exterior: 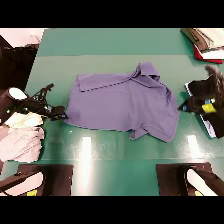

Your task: Fold the shirts.

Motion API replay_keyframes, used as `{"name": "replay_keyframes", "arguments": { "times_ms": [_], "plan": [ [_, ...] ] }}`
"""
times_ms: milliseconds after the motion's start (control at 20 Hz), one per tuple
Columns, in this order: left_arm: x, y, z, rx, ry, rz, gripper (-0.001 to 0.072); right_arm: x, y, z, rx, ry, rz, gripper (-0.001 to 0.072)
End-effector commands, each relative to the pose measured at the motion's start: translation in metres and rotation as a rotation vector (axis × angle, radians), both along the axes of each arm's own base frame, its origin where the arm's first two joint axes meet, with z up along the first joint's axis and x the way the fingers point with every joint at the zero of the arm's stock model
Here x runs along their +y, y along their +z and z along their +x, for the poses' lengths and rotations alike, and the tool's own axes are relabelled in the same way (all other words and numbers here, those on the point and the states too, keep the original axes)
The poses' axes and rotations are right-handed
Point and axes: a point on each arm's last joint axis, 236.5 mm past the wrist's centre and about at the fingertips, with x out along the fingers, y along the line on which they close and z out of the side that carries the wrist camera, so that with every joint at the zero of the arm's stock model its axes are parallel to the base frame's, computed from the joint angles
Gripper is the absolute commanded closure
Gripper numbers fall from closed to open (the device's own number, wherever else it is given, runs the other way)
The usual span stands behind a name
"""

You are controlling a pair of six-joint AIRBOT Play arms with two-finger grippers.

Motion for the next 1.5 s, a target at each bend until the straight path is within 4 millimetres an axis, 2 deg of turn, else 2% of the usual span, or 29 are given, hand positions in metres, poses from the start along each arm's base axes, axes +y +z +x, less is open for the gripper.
{"name": "replay_keyframes", "arguments": {
  "times_ms": [0, 100, 200, 250, 400, 500, 800, 950, 1000, 1050, 1100, 1150, 1200, 1250, 1300, 1350, 1450],
  "plan": [
    [-0.001, 0.023, 0.007, -0.069, -0.009, 0.001, 0.0685, -0.024, -0.064, -0.056, 0.162, -0.206, 0.083, 0.0213],
    [-0.001, 0.022, 0.006, -0.065, -0.010, 0.000, 0.0685, -0.020, -0.089, -0.078, 0.227, -0.254, 0.142, 0.0216],
    [-0.001, 0.023, 0.006, -0.065, -0.009, -0.001, 0.0685, -0.011, -0.105, -0.088, 0.251, -0.267, 0.173, 0.0266],
    [-0.001, 0.023, 0.006, -0.065, -0.009, -0.001, 0.0685, -0.009, -0.112, -0.091, 0.257, -0.277, 0.174, 0.0266],
    [-0.001, 0.023, 0.007, -0.065, -0.009, -0.002, 0.0685, -0.009, -0.110, -0.083, 0.259, -0.275, 0.191, 0.0267],
    [-0.002, 0.023, 0.007, -0.067, -0.007, -0.004, 0.0684, -0.001, -0.110, -0.074, 0.267, -0.245, 0.219, 0.0267],
    [-0.003, 0.023, 0.002, -0.050, -0.019, -0.010, 0.0684, 0.024, -0.126, -0.069, 0.362, -0.105, 0.211, 0.0290],
    [-0.004, 0.023, 0.001, -0.044, -0.022, -0.012, 0.0685, 0.029, -0.124, -0.064, 0.354, -0.054, 0.190, 0.0607],
    [-0.004, 0.024, 0.001, -0.047, -0.021, -0.012, 0.0685, 0.029, -0.120, -0.060, 0.331, -0.035, 0.182, 0.0689],
    [-0.002, 0.026, 0.004, -0.057, -0.018, -0.010, 0.0685, 0.028, -0.113, -0.052, 0.296, -0.026, 0.168, 0.0690],
    [0.000, 0.034, 0.011, -0.082, -0.020, -0.001, 0.0685, 0.025, -0.101, -0.040, 0.244, -0.027, 0.156, 0.0690],
    [0.000, 0.052, 0.022, -0.123, -0.026, 0.001, 0.0685, 0.019, -0.082, -0.023, 0.168, -0.035, 0.134, 0.0691],
    [0.000, 0.075, 0.035, -0.174, -0.028, 0.002, 0.0684, 0.012, -0.060, -0.004, 0.084, -0.057, 0.104, 0.0691],
    [0.001, 0.107, 0.051, -0.245, -0.026, 0.004, 0.0684, 0.003, -0.028, 0.019, -0.030, -0.088, 0.066, 0.0692],
    [0.002, 0.142, 0.066, -0.328, -0.026, 0.011, 0.0685, -0.006, 0.008, 0.040, -0.151, -0.118, 0.030, 0.0692],
    [0.003, 0.185, 0.080, -0.426, -0.016, 0.017, 0.0685, -0.014, 0.050, 0.059, -0.284, -0.146, -0.006, 0.0692],
    [0.005, 0.280, 0.097, -0.645, 0.014, 0.027, 0.0685, -0.028, 0.152, 0.086, -0.582, -0.187, -0.082, 0.0692]
  ]
}}
